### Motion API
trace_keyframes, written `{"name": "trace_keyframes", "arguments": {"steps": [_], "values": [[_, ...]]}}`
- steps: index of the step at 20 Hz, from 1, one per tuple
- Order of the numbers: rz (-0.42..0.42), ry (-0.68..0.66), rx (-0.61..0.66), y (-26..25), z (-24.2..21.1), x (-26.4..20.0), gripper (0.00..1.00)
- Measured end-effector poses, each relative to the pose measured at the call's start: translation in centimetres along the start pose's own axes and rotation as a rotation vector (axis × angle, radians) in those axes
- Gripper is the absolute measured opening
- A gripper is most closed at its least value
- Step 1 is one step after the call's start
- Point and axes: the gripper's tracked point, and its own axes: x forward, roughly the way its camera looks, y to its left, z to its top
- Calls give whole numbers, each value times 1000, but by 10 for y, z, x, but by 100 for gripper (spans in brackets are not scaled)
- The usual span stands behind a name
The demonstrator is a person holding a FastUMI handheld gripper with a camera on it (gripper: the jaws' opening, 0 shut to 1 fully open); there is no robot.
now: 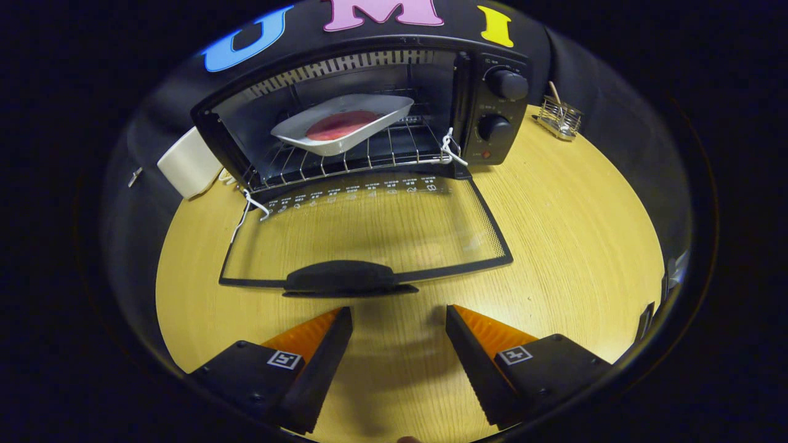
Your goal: Open the toaster oven, put the food inside, and close the toaster oven door.
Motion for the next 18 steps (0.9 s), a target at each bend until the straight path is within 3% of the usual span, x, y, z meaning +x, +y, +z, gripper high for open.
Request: {"name": "trace_keyframes", "arguments": {"steps": [8,18], "values": [[1,-12,-121,13,3,5,99],[101,-209,-216,22,40,-46,99]]}}
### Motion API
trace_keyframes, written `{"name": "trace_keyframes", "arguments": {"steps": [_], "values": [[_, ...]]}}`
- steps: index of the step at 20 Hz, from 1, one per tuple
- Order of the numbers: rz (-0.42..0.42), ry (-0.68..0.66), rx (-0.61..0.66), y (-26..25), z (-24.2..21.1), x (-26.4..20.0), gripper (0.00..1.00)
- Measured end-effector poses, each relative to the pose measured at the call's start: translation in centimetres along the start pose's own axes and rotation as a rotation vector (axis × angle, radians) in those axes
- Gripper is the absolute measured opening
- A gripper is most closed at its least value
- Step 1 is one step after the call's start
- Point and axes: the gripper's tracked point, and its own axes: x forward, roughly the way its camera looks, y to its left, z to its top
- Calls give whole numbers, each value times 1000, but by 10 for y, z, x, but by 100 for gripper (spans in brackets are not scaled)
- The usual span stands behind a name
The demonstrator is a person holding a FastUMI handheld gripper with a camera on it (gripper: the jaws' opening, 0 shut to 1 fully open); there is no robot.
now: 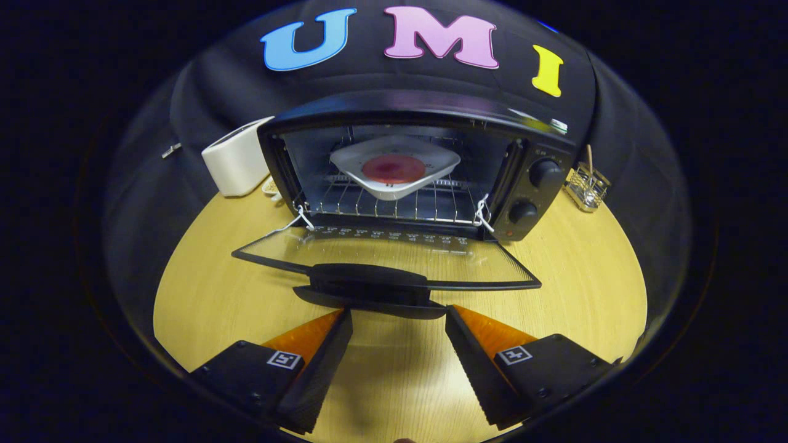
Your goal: Open the toaster oven, put the food inside, and close the toaster oven door.
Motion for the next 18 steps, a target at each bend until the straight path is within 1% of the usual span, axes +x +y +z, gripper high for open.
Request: {"name": "trace_keyframes", "arguments": {"steps": [3,6,9,11,13,18], "values": [[2,-99,-1,0,34,-19,99],[2,-158,42,1,68,-37,99],[21,-266,84,3,105,-71,99],[34,-343,75,0,125,-93,99],[27,-424,43,-18,142,-115,99],[-28,-628,-50,-73,170,-180,99]]}}
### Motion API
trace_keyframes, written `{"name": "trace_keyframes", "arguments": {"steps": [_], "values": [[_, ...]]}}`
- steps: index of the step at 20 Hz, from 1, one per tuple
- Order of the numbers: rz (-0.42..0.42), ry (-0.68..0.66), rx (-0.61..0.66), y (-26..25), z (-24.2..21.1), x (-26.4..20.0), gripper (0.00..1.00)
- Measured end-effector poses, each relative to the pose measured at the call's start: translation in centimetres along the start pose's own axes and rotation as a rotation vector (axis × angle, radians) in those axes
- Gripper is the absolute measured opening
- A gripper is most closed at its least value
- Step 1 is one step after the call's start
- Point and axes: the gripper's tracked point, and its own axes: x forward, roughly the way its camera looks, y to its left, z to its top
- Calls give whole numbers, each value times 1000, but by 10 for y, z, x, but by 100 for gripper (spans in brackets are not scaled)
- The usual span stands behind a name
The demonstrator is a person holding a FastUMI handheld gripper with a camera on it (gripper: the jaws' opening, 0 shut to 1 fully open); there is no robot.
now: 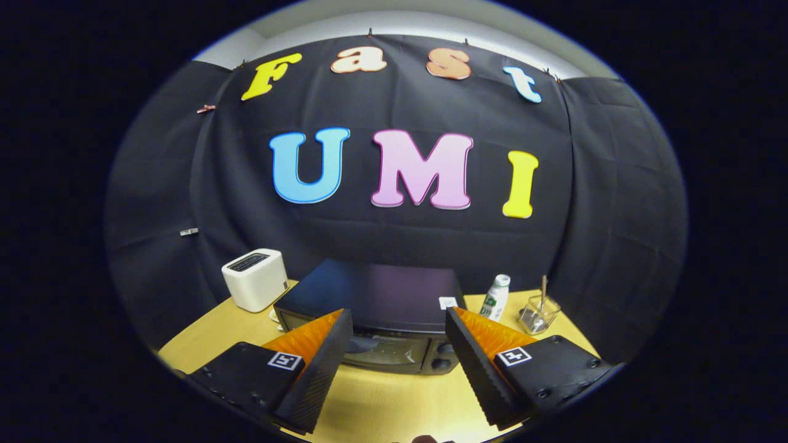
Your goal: Open the toaster oven, put the food inside, and close the toaster oven door.
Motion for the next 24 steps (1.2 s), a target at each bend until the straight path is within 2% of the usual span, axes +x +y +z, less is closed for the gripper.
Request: {"name": "trace_keyframes", "arguments": {"steps": [6,10,13,18,24], "values": [[-64,-88,63,-55,32,-50,99],[-144,-131,45,-103,47,-78,99],[-199,-137,92,-130,48,-97,99],[-245,-128,110,-155,44,-107,99],[-236,-128,110,-155,45,-107,99]]}}
